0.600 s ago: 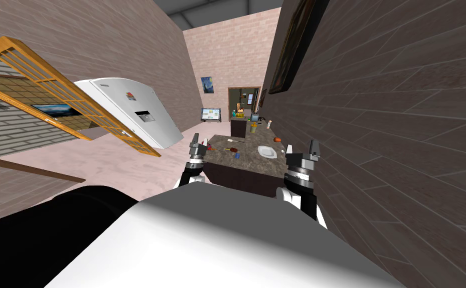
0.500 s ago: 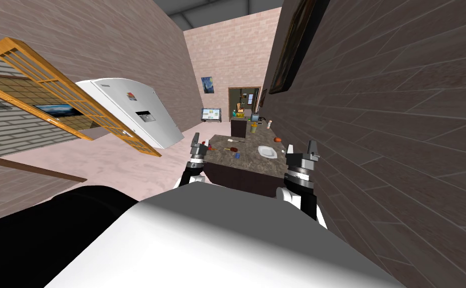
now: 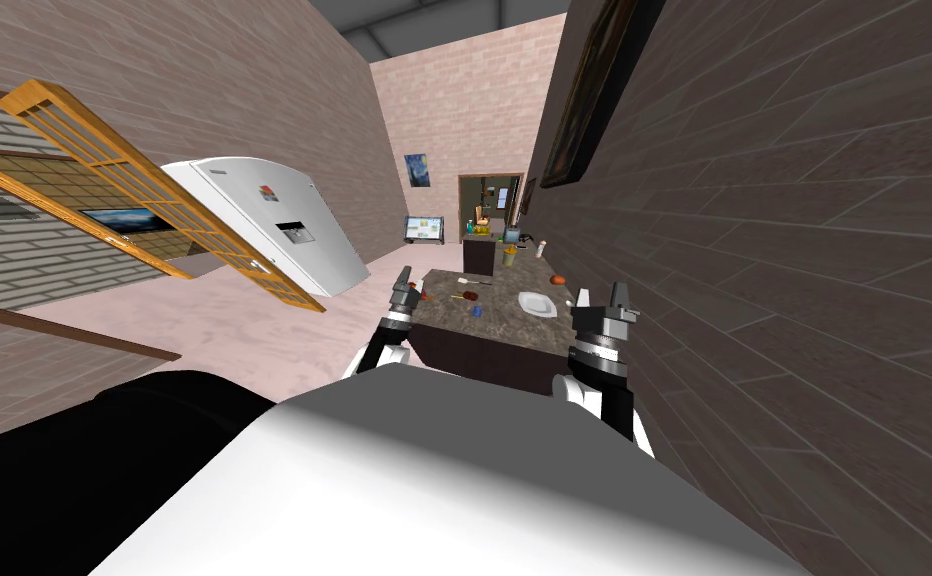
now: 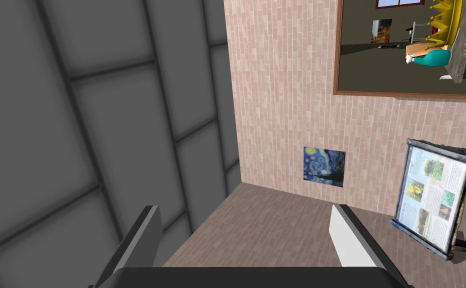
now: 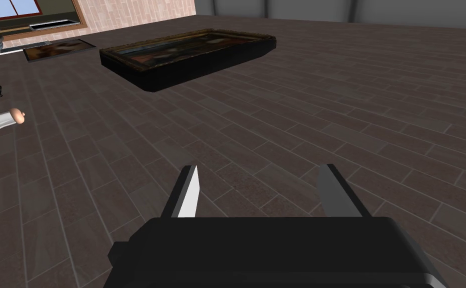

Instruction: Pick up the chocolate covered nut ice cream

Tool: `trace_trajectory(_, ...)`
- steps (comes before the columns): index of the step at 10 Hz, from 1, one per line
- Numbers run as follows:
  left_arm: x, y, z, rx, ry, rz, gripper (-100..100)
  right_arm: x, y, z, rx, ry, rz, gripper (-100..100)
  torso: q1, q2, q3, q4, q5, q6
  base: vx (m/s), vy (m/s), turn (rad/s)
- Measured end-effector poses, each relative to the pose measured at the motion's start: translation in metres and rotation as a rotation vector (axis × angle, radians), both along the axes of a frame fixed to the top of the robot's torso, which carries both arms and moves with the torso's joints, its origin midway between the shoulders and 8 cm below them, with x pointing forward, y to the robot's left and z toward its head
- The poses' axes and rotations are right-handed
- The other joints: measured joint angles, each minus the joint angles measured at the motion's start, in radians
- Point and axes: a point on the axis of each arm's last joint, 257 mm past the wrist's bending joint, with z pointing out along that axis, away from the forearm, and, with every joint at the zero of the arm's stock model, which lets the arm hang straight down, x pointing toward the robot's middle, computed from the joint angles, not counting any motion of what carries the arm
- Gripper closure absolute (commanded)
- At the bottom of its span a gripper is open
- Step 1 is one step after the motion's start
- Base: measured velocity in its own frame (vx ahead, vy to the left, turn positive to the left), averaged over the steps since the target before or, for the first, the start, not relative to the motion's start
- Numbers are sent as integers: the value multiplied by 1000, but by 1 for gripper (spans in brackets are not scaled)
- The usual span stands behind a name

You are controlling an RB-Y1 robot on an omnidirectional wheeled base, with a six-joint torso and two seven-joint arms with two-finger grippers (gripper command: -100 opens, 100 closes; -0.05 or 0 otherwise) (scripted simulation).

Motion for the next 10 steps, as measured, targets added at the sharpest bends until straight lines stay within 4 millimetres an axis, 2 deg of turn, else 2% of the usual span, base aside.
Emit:
trace_trajectory(5,33,-4,-31,72,119,-5,-100,0,0,0,0,0,0,0,0,0,0,0,0,0,-1,13,13)
trace_trajectory(7,39,-4,-37,84,153,-3,-100,0,0,0,0,0,0,0,-1,0,0,0,0,0,0,4,8)
trace_trajectory(10,62,-6,-51,122,217,-5,-100,0,0,0,0,0,0,0,0,-1,0,0,0,0,0,12,10)
